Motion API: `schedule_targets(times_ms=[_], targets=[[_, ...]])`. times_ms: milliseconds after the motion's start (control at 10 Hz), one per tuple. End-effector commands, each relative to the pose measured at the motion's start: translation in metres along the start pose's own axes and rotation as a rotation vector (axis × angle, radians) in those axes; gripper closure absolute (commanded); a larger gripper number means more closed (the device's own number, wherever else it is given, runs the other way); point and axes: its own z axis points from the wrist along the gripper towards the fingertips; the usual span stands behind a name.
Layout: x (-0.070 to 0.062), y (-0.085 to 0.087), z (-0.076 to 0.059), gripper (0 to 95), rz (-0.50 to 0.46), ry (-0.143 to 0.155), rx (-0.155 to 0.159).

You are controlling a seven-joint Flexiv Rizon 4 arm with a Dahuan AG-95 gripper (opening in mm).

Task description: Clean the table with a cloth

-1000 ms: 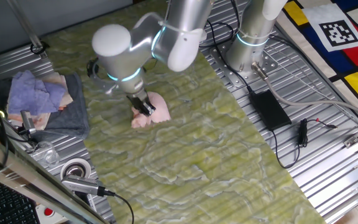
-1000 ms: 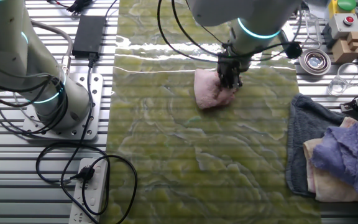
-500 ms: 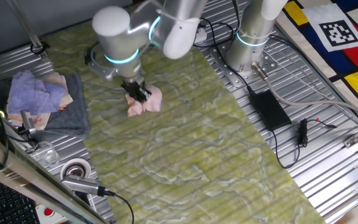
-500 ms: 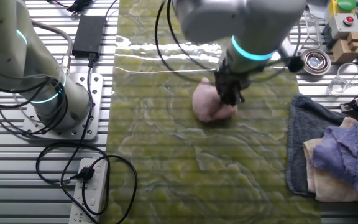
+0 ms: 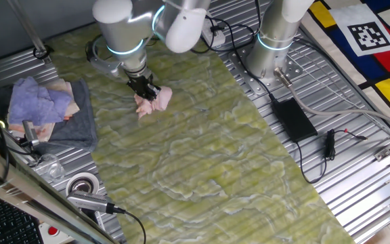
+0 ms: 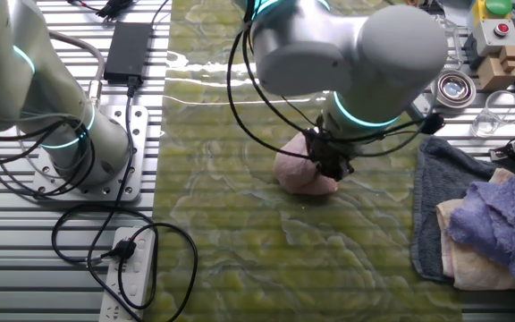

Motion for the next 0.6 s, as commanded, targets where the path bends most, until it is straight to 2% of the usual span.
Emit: schedule_targets(times_ms=[100,200,300,400,500,600], targets=[[0.013,0.010,0.003,95.0,0.070,-0.001,-0.082],[0.016,0.013,0.003,95.0,0.075,0.005,-0.089],[0.023,0.022,-0.003,95.0,0.095,0.039,-0.110],[0.028,0.028,-0.004,95.0,0.108,0.056,-0.120],[0.033,0.034,-0.003,95.0,0.121,0.069,-0.134],[0.041,0.044,-0.001,95.0,0.147,0.074,-0.161]])
